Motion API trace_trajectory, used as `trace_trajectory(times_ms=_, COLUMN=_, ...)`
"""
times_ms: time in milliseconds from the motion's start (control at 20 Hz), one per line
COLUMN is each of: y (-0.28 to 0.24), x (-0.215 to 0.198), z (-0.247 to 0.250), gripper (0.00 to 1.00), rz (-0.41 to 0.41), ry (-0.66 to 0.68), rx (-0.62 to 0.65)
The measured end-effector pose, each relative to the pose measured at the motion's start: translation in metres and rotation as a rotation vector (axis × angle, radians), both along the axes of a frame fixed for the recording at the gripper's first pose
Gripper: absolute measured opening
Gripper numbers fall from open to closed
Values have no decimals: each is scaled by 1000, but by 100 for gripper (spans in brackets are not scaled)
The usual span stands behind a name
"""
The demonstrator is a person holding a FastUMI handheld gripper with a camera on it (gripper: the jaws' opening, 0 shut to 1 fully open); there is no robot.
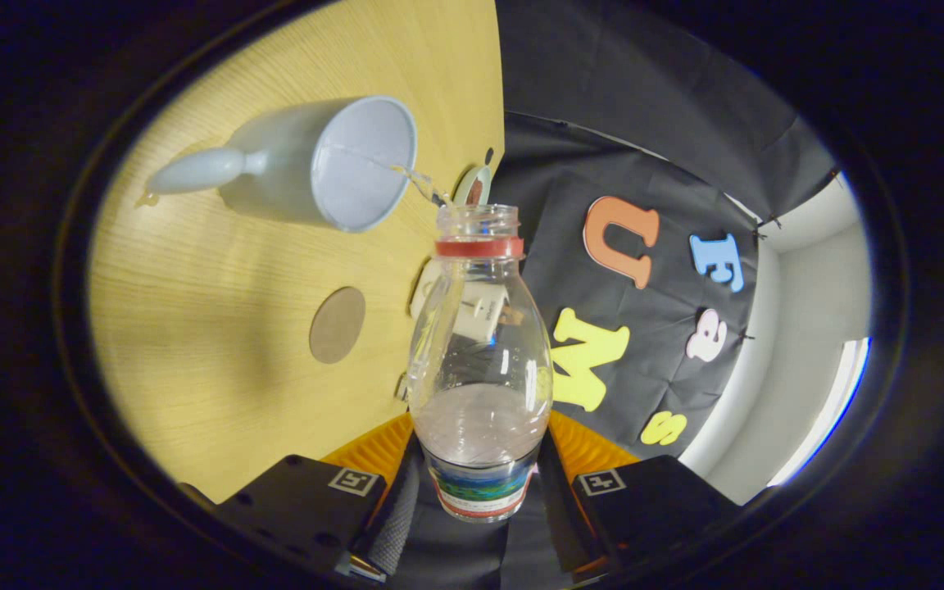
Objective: Take the bottle from table, then pour the juice into the cup, finally place the bottle on the coaster
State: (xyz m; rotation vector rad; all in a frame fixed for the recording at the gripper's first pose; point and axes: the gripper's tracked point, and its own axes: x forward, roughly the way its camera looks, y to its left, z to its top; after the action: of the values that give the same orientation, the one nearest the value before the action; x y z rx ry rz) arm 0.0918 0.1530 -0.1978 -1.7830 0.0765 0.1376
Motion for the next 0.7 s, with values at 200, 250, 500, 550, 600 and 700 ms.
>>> trace_trajectory(times_ms=200, y=0, x=0, z=4, gripper=74, rz=1, ry=-4, rx=-18)
trace_trajectory(times_ms=250, y=0, x=0, z=3, gripper=74, rz=3, ry=-4, rx=-22)
trace_trajectory(times_ms=500, y=-1, x=-2, z=8, gripper=74, rz=4, ry=-7, rx=-43)
trace_trajectory(times_ms=550, y=-1, x=-2, z=9, gripper=74, rz=7, ry=-10, rx=-50)
trace_trajectory(times_ms=600, y=0, x=-1, z=10, gripper=74, rz=9, ry=-12, rx=-58)
trace_trajectory(times_ms=700, y=0, x=0, z=11, gripper=74, rz=15, ry=-16, rx=-69)
